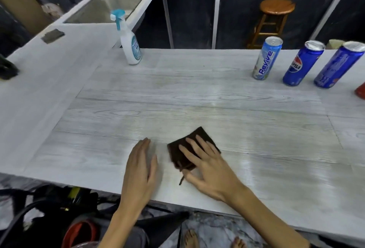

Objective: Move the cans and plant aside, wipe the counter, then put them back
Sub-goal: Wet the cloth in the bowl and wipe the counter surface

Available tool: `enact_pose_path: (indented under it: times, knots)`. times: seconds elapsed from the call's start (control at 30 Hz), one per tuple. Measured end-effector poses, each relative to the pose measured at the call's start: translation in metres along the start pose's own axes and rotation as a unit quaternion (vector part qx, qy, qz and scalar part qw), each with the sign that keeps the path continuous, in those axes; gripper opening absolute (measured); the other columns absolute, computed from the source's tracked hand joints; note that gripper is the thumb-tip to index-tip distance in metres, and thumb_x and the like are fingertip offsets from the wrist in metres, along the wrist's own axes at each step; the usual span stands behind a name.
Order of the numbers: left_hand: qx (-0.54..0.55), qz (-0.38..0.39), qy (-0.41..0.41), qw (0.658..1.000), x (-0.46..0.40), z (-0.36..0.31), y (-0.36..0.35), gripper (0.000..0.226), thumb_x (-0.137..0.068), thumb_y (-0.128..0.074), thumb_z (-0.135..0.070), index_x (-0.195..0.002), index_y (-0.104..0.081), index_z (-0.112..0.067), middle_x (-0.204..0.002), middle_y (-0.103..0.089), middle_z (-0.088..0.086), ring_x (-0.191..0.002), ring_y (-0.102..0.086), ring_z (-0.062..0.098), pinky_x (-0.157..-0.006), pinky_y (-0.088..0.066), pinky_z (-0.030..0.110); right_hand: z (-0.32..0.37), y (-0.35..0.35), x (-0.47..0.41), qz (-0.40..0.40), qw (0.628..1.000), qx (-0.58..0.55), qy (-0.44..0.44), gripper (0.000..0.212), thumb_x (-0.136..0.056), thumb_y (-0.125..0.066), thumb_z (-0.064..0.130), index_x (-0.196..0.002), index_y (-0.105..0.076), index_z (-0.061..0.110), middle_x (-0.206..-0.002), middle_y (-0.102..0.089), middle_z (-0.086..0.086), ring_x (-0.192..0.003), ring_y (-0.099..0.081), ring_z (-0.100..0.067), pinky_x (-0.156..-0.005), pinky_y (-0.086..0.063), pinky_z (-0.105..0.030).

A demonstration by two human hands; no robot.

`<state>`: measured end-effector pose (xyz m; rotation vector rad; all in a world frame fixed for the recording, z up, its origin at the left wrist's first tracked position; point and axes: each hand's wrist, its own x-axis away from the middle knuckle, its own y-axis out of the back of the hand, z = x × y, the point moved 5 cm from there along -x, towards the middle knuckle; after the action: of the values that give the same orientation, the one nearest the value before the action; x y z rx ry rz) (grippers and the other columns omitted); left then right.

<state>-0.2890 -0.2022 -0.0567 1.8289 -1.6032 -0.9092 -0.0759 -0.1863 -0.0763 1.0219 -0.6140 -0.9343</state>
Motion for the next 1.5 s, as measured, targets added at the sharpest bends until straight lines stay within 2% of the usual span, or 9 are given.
enact_pose_path:
  times: [0.2,0.37,0.57,0.67,0.83,0.97,1.1,1.3,1.5]
  knots:
    - [-0.031,0.018,-0.026,0.999,-0.003,0.014,0.004,0.057,-0.104,-0.032,-0.039,-0.149,-0.047,-0.008,-0.159,-0.04,0.004,-0.149,-0.035,0.019,-0.123,-0.031,0.038,-0.076,0.044,-0.014,-0.023,0.993,0.02,-0.115,0.069,-0.103,-0.034,0.062,-0.164,-0.018,0.036,-0.174,-0.012,0.005,-0.161,0.003,-0.018,-0.131,-0.004,-0.042]
    - [-0.029,0.013,-0.037,0.999,0.002,0.025,0.008,0.05,-0.107,-0.035,-0.034,-0.149,-0.048,-0.01,-0.159,-0.04,0.003,-0.149,-0.035,0.016,-0.122,-0.033,0.042,-0.056,0.039,-0.1,-0.017,0.988,0.031,-0.148,0.073,-0.103,-0.042,0.058,-0.165,-0.018,0.028,-0.174,-0.01,-0.003,-0.161,0.003,-0.029,-0.129,-0.002,-0.047]
    - [-0.038,0.001,-0.03,0.999,-0.003,0.04,0.015,0.05,-0.107,-0.036,-0.034,-0.148,-0.047,-0.008,-0.158,-0.042,0.007,-0.148,-0.036,0.02,-0.12,-0.035,0.046,0.056,-0.019,-0.044,0.013,0.999,0.047,0.014,0.075,-0.101,-0.041,0.063,-0.165,-0.022,0.03,-0.174,-0.014,0.0,-0.161,0.001,-0.025,-0.13,-0.002,-0.044]
    - [-0.039,-0.012,-0.03,0.999,0.0,0.051,0.02,0.049,-0.107,-0.04,-0.03,-0.149,-0.046,-0.007,-0.158,-0.042,0.007,-0.148,-0.037,0.021,-0.12,-0.036,0.048,0.05,-0.023,0.025,0.031,0.998,0.031,0.046,0.071,-0.103,-0.035,0.065,-0.165,-0.013,0.038,-0.174,-0.01,0.008,-0.161,0.002,-0.016,-0.13,-0.002,-0.039]
    - [-0.047,-0.024,-0.046,0.998,0.006,0.062,0.03,0.044,-0.107,-0.04,-0.024,-0.146,-0.051,-0.006,-0.154,-0.045,0.008,-0.146,-0.041,0.024,-0.118,-0.038,0.049,-0.01,0.014,-0.017,-0.006,0.997,0.039,-0.061,0.07,-0.101,-0.025,0.066,-0.164,-0.018,0.038,-0.173,-0.014,0.007,-0.161,0.001,-0.018,-0.13,-0.01,-0.045]
    - [-0.054,-0.03,-0.043,0.997,0.009,0.068,0.037,0.045,-0.107,-0.04,-0.025,-0.147,-0.05,-0.006,-0.156,-0.045,0.007,-0.147,-0.039,0.022,-0.12,-0.036,0.047,-0.004,0.011,-0.105,-0.018,0.992,0.051,-0.11,0.07,-0.103,-0.041,0.059,-0.164,-0.022,0.031,-0.173,-0.016,-0.002,-0.161,-0.001,-0.027,-0.129,-0.005,-0.047]
    - [-0.054,-0.03,-0.025,0.998,0.008,0.079,0.043,0.05,-0.108,-0.039,-0.028,-0.153,-0.043,-0.006,-0.162,-0.038,0.006,-0.151,-0.033,0.018,-0.124,-0.031,0.043,0.056,-0.018,-0.125,0.01,0.998,0.06,-0.029,0.071,-0.103,-0.043,0.06,-0.164,-0.024,0.029,-0.173,-0.016,-0.003,-0.161,-0.002,-0.03,-0.129,-0.005,-0.049]
    - [-0.056,-0.037,0.029,0.997,-0.001,0.116,0.058,0.054,-0.108,-0.041,-0.029,-0.158,-0.033,-0.008,-0.166,-0.03,0.005,-0.155,-0.023,0.015,-0.125,-0.027,0.044,0.079,-0.034,-0.018,0.058,0.99,0.076,0.102,0.07,-0.104,-0.029,0.068,-0.165,-0.013,0.039,-0.174,-0.011,0.006,-0.161,0.001,-0.018,-0.13,-0.002,-0.04]
    - [-0.082,-0.036,0.024,0.996,-0.002,0.12,0.063,0.051,-0.108,-0.039,-0.026,-0.155,-0.038,-0.005,-0.163,-0.035,0.008,-0.154,-0.026,0.016,-0.126,-0.026,0.04,0.01,0.005,-0.095,0.013,0.995,0.09,-0.047,0.075,-0.098,-0.023,0.07,-0.164,-0.02,0.034,-0.173,-0.017,0.001,-0.161,-0.004,-0.024,-0.129,-0.013,-0.048]
